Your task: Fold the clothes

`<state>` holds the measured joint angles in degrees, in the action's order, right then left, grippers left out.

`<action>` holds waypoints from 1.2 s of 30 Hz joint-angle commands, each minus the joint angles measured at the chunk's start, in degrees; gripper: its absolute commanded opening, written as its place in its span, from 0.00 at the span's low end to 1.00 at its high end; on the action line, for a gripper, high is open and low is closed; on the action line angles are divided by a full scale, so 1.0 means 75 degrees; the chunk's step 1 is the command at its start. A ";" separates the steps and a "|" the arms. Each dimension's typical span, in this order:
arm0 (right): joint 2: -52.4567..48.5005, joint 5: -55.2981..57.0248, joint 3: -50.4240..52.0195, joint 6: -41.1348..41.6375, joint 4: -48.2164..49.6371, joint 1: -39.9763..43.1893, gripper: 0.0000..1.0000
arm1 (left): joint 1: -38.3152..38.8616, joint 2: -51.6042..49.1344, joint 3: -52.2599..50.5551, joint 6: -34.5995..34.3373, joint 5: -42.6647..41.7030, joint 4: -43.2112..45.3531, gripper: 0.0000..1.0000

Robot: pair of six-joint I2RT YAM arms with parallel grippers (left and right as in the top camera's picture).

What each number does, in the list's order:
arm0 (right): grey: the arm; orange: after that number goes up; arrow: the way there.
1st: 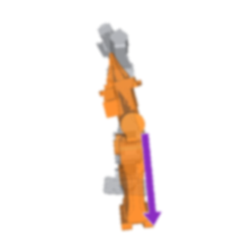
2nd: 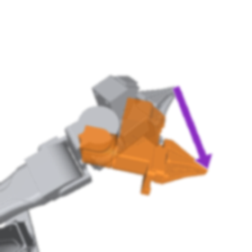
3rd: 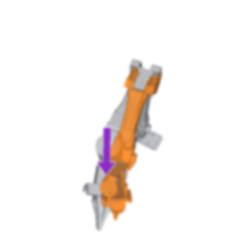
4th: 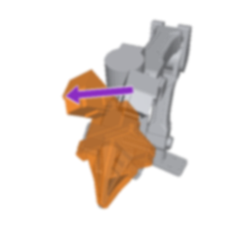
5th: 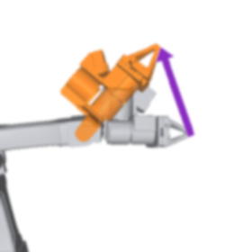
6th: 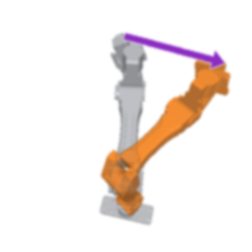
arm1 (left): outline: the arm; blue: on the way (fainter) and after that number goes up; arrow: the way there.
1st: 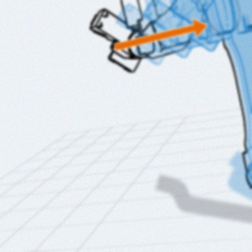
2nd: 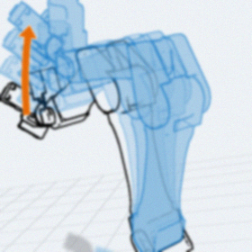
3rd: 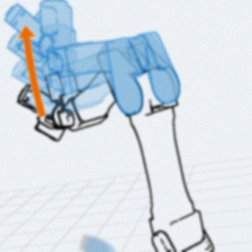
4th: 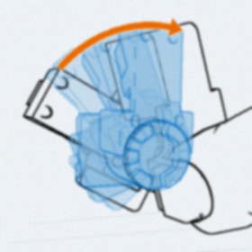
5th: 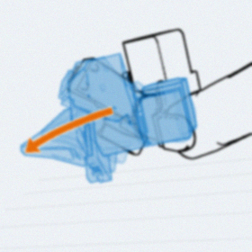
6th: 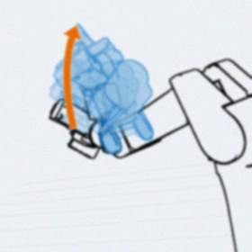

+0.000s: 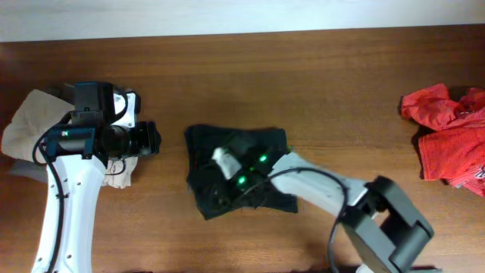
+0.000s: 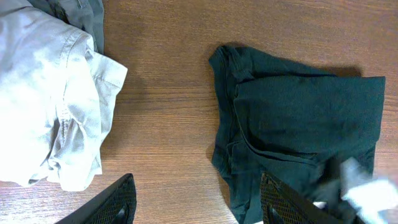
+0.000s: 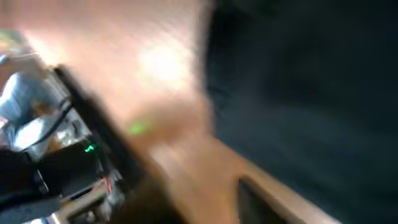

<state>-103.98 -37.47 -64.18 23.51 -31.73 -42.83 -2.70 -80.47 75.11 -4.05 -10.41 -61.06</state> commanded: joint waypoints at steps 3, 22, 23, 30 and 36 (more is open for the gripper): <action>0.0382 0.1072 -0.0047 -0.0624 -0.0743 0.1186 0.56 | -0.0026 0.0093 0.0152 0.0032 0.0029 0.0067 0.64; -0.0449 -0.0131 -0.0017 -0.1105 -0.0644 0.1539 0.17 | -0.0026 0.0090 0.0149 0.0032 0.0029 0.0070 0.64; -0.0396 -0.0125 -0.0020 -0.1137 -0.0629 0.1460 0.17 | -0.0026 0.0090 0.0152 0.0035 0.0029 0.0070 0.64; 0.0172 -0.0184 -0.0108 -0.1297 -0.0603 0.0679 0.15 | -0.0026 0.0093 0.0149 0.0035 0.0029 0.0073 0.64; 0.0230 -0.0239 -0.0108 -0.1274 -0.0930 -0.0248 0.20 | -0.0026 0.0090 0.0152 0.0035 0.0032 0.0076 0.64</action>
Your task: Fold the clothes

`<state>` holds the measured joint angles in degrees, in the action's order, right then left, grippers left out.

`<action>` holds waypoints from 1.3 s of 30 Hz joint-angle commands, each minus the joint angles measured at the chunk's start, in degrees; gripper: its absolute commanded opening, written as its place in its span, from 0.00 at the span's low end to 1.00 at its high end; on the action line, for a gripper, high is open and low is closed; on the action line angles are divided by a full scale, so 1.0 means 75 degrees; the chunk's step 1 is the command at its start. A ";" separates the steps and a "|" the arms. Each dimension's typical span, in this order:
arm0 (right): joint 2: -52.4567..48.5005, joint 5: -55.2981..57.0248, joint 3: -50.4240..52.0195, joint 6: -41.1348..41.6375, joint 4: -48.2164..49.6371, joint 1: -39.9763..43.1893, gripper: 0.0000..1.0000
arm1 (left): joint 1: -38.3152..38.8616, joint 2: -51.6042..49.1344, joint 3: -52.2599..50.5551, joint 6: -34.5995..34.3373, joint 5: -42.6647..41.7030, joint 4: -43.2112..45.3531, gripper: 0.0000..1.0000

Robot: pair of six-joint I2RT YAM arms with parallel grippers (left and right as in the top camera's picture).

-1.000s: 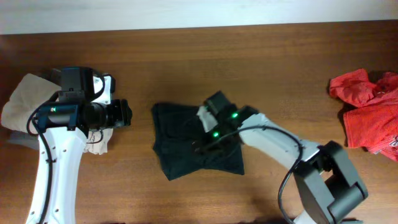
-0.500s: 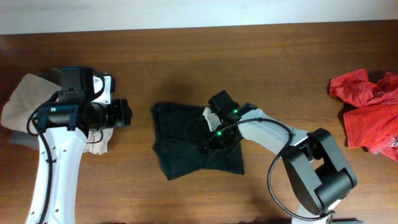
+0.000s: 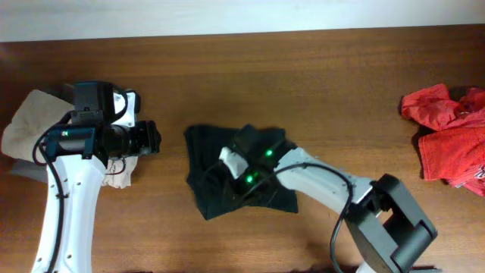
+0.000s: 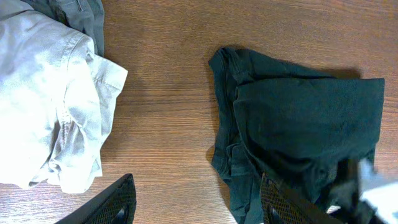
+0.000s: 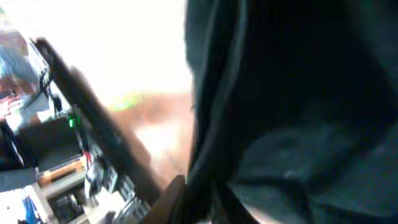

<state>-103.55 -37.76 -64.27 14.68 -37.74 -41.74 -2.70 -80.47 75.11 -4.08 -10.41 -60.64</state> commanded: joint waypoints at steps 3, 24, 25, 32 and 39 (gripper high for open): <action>0.0172 -0.0227 -0.0096 -0.0096 -0.0251 -0.0685 0.22 | -0.0026 0.0093 0.0152 0.0035 0.0032 0.0020 0.64; 0.0259 0.1361 -0.0510 0.0764 -0.0810 0.2643 0.45 | 0.0603 0.0055 -0.0090 0.0347 -0.0781 0.0087 0.34; 0.0259 0.1335 -0.0510 0.0761 -0.0819 0.2900 0.50 | 0.0769 0.0038 -0.0154 0.0382 -0.0787 0.0152 0.34; 0.0256 0.1072 -0.0504 -0.0428 -0.0874 0.4167 0.64 | 0.1769 -0.0554 -0.0653 0.0347 -0.0778 0.1125 0.52; 0.0242 0.1355 -0.0405 -0.1166 -0.1329 0.4494 0.64 | 0.2020 -0.1973 -0.0828 0.0119 -0.0915 0.1740 0.54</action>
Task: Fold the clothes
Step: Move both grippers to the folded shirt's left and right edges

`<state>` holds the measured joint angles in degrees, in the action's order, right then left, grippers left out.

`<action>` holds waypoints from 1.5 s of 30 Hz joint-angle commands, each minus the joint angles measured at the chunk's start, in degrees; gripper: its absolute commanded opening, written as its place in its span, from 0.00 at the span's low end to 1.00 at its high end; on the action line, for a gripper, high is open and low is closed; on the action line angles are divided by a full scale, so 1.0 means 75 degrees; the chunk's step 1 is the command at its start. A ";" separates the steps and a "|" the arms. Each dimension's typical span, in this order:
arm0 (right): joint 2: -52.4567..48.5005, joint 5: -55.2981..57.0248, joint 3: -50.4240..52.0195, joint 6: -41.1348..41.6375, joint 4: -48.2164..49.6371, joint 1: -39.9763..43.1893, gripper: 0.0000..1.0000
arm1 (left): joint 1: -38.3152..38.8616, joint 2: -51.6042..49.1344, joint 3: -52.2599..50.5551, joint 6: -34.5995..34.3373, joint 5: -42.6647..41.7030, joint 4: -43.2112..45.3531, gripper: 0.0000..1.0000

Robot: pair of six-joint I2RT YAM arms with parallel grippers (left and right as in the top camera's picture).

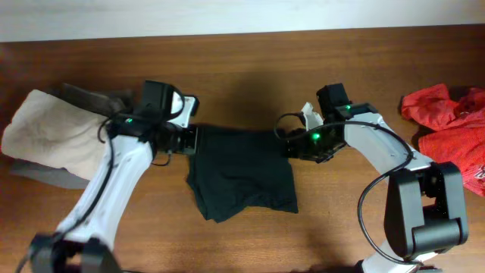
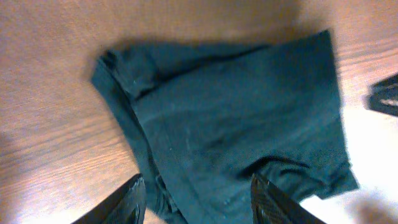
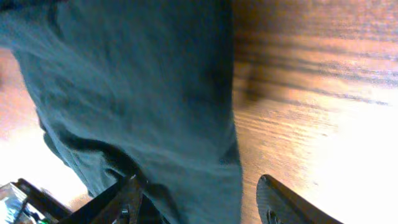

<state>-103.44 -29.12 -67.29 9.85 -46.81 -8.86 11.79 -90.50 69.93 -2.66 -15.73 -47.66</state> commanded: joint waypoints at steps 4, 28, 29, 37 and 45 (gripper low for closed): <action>0.0227 0.0152 0.0044 -0.0766 -0.0880 0.0038 0.58 | 0.0277 -0.1440 -0.0166 -0.0064 -0.0350 -0.0195 0.46; 0.0227 0.1641 0.1274 0.0216 -0.1352 -0.0909 0.59 | 0.0530 -0.2005 -0.1192 -0.0134 -0.0338 -0.1008 0.59; 0.0227 0.1667 0.1274 0.0216 -0.1329 -0.0918 0.59 | 0.0530 -0.2005 -0.1306 -0.0163 -0.0335 -0.0833 0.59; 0.0227 0.1664 0.1314 0.0216 -0.1323 -0.0918 0.50 | 0.0530 -0.2005 -0.1600 -0.0393 -0.0335 -0.0277 0.12; 0.0227 0.1664 0.1638 0.0393 -0.0985 -0.0918 0.31 | 0.0525 -0.2005 -0.1600 -0.0388 -0.0332 -0.0408 0.01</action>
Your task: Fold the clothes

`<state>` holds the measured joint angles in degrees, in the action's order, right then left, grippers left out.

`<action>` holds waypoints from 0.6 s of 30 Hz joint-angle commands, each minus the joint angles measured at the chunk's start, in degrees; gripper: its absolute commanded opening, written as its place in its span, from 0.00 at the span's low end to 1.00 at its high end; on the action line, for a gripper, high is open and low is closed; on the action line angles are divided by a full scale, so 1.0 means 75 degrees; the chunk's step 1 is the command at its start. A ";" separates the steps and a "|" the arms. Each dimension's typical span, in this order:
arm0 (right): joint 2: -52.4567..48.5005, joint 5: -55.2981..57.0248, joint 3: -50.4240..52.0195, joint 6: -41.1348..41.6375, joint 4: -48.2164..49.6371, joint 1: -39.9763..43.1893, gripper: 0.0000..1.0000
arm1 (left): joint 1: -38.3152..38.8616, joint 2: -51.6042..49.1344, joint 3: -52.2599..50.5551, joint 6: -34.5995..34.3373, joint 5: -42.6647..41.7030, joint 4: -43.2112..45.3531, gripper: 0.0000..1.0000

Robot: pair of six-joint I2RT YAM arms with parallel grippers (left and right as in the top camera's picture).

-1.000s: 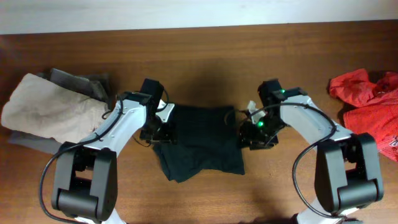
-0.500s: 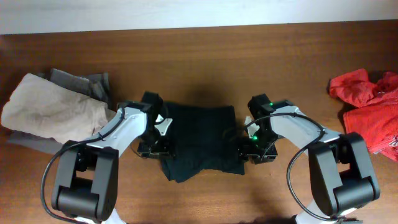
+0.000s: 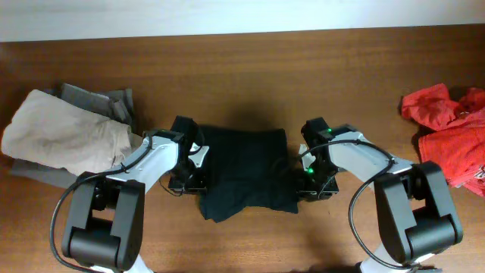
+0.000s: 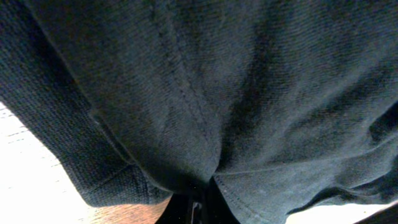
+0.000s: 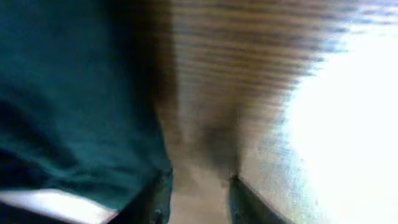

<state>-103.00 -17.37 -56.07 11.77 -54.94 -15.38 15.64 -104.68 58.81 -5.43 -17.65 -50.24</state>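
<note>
A dark green garment (image 3: 244, 171) lies roughly square in the middle of the wooden table (image 3: 341, 76). My left gripper (image 3: 191, 168) is down at its left edge; in the left wrist view the dark knit cloth (image 4: 205, 93) fills the frame and the left gripper (image 4: 198, 208) is shut on a pinched fold of it. My right gripper (image 3: 307, 178) sits at the garment's right edge. In the blurred right wrist view the right gripper (image 5: 196, 199) is open over bare wood, with its left finger against the green cloth's (image 5: 68, 93) edge.
A pile of beige clothes (image 3: 61, 140) on a grey garment (image 3: 98, 98) lies at the far left. Crumpled red clothes (image 3: 451, 133) lie at the right edge. A white strip runs along the table's far edge (image 3: 242, 30).
Both grippers moved from the garment's upper corners down to its side edges. The left one, open then, is now shut on the left edge. The right one's fingers stand closer together.
At first my left arm hung open beside the beige pile while my right gripper was on the crumpled garment's lower left. Then the right gripper was over its middle. Later the garment lay flatter with both grippers open at its top corners; now they flank its sides.
</note>
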 commanded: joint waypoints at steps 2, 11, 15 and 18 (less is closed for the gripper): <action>0.0169 0.0099 0.0166 0.0137 0.0163 -0.0047 0.18 | 0.0009 -0.0114 -0.0114 -0.0015 -0.0073 -0.0087 0.01; 0.0175 -0.0254 0.0146 0.0093 0.0131 -0.0041 0.38 | -0.0163 -0.0111 -0.0099 -0.0012 0.0347 -0.0248 0.01; 0.0271 -0.0519 0.0134 0.0087 0.0163 -0.0041 0.47 | -0.0157 -0.0111 -0.0090 -0.0012 0.0326 -0.0221 0.01; 0.0332 -0.0644 0.0117 0.0023 0.0178 -0.0041 0.51 | -0.0157 -0.0111 -0.0090 -0.0012 0.0323 -0.0221 0.01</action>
<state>-102.10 -20.05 -55.22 13.06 -53.91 -15.49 14.83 -104.68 58.70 -5.43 -16.58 -51.99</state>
